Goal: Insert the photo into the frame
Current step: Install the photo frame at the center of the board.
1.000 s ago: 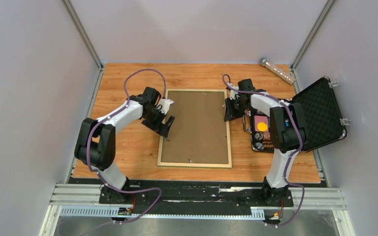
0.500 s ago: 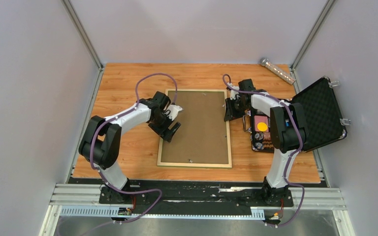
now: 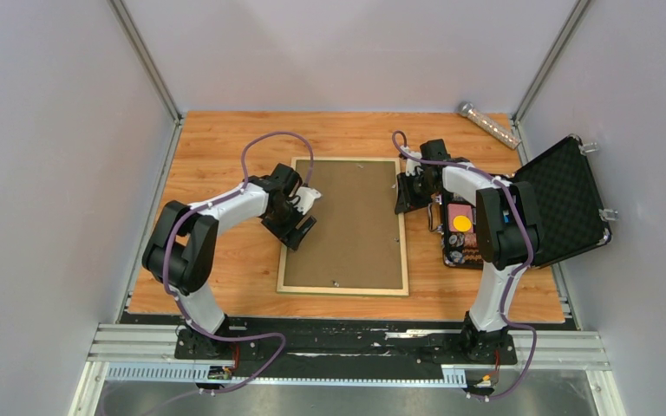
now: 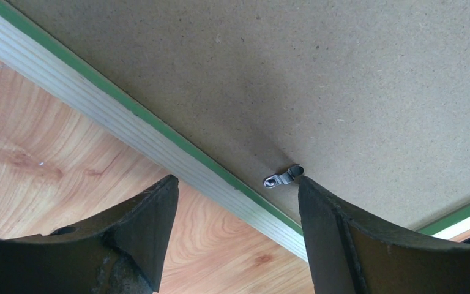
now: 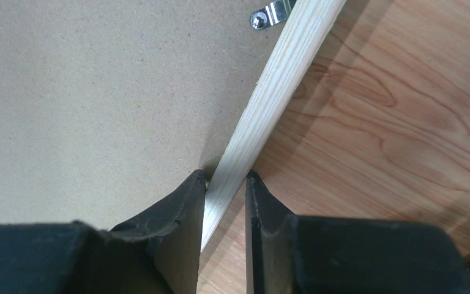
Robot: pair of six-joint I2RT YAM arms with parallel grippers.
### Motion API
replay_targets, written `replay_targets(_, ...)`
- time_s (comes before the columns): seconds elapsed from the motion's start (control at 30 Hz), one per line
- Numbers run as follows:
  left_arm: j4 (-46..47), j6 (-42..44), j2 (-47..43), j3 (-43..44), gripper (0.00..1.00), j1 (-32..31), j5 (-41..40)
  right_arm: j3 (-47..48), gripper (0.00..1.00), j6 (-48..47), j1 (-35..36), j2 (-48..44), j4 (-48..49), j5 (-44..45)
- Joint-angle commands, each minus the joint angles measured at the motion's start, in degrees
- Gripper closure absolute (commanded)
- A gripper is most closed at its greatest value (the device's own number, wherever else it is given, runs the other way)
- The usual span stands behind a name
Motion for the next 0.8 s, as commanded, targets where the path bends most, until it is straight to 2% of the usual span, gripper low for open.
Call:
replay_targets(0.0,3.15,0.14,1.88,0.52,0.23,-0.35,-0.6,-0.61,0.87,-2.71,0.27,0.38,3.95,-0.62)
replay_targets(0.2,3.98,-0.29,3.03,1.3,0.35,-0.35,-0.47,-0.56,0.87,-2.79,0.27,0.57,3.94,-0.73)
replay_targets(0.77,4.79,-1.78,5.74,3.79,0.51,-0.35,0.97,-0.68,0.87,-2.98,0.25,0.95,3.88,-0.82)
